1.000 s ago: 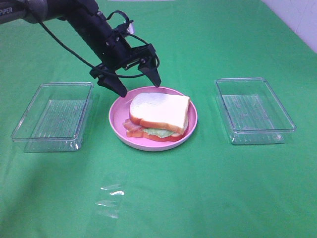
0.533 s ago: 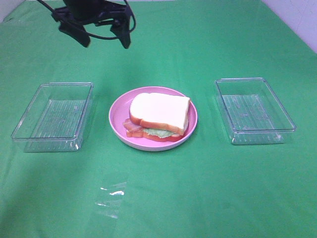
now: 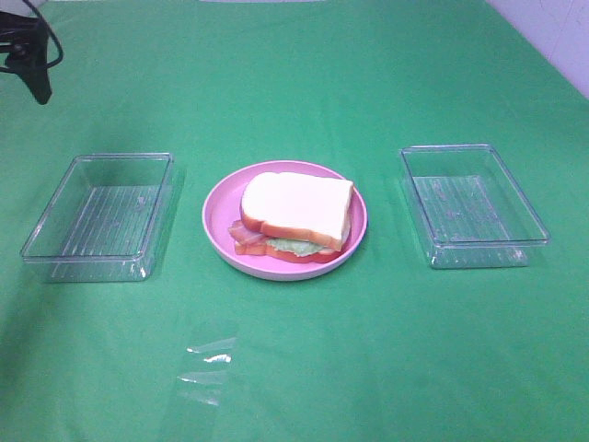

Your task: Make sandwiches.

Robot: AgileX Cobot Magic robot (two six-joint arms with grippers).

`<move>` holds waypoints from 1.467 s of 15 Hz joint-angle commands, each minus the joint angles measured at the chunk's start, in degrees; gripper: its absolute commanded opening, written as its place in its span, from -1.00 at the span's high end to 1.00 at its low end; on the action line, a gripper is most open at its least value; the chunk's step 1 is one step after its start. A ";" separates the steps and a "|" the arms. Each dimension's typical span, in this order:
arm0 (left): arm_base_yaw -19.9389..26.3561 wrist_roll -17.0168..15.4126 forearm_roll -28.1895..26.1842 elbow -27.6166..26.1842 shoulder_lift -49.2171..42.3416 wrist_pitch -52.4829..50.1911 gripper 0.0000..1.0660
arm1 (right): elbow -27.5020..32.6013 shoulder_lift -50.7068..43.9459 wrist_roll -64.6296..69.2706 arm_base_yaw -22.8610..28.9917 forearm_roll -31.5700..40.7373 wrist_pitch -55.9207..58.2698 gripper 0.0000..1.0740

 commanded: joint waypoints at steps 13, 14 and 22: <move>0.86 5.50 -2.98 75.29 -89.32 -7.10 -0.77 | 0.06 -1.78 0.23 0.00 0.06 -0.11 -0.78; 0.86 5.50 -2.86 75.29 -94.14 -6.30 -0.77 | 0.06 -1.78 0.23 0.00 0.06 -0.11 -0.78; 1.03 5.79 -8.31 75.75 -116.60 -7.05 -0.76 | 0.06 -1.72 0.23 0.00 0.00 -0.11 -0.78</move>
